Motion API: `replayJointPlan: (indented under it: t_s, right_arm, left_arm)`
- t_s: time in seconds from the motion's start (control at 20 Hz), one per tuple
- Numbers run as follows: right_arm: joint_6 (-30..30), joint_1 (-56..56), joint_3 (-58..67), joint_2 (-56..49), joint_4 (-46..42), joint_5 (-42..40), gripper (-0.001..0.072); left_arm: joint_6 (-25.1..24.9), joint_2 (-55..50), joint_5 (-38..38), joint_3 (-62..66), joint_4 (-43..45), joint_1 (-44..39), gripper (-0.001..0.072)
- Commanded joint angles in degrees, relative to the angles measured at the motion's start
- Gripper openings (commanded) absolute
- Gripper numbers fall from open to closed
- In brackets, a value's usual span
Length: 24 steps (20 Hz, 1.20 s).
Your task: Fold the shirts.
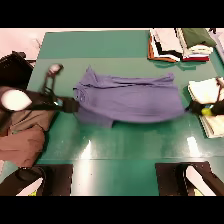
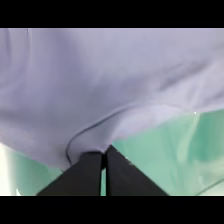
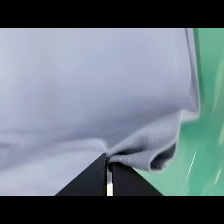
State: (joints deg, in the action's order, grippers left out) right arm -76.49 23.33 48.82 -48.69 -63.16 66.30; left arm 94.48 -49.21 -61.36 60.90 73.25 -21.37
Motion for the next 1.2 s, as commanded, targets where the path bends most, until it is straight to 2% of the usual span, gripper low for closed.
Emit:
replayJointPlan:
  t_s: [0.0,0.1,0.3,0.45,0.65,0.75,0.9,1.05,1.15]
  right_arm:
    - [0.04,-3.37,16.92,6.4,0.44,-0.26,0.002]
    - [0.04,-3.48,27.91,8.09,0.33,0.35,0.0019]
    - [0.04,-3.32,47.04,8.26,-0.07,3.45,0.0019]
    - [-0.02,-3.32,59.25,4.92,-0.07,8.02,0.0019]
    - [-2.14,-3.32,72.61,-2.49,-0.02,17.73,0.0018]
    - [-2.62,-3.34,72.5,-5.16,-0.02,19.91,0.0018]
    - [-2.84,-3.39,63.6,-7.98,0.02,19.91,0.0018]
    - [-2.69,-3.39,53.02,-14.08,-0.04,19.65,0.0018]
    - [-2.49,-3.76,46.18,-19.52,-1.49,19.63,0.0018]
  left_arm:
    - [0.66,3.34,-6.32,19.17,8.07,0.04,0.0023]
    - [0.61,3.39,-7.37,32.54,9.35,0.07,0.0023]
    - [-0.02,3.39,-4.66,52.59,9.51,0.07,0.0022]
    - [-0.22,3.39,-3.17,58.64,11.06,0.07,0.0022]
    - [-0.42,1.57,-3.52,58.31,13.33,0.07,0.0022]
    - [-0.44,-0.94,-5.88,55.8,18.25,0.07,0.0022]
    - [-0.5,-7.69,-10.49,50.1,22.29,0.07,0.0022]
    - [-1.33,-17.46,-8.57,42.82,21.35,2.78,0.0022]
    - [-0.94,-24.72,-8.46,38.71,14.69,7.37,0.0022]
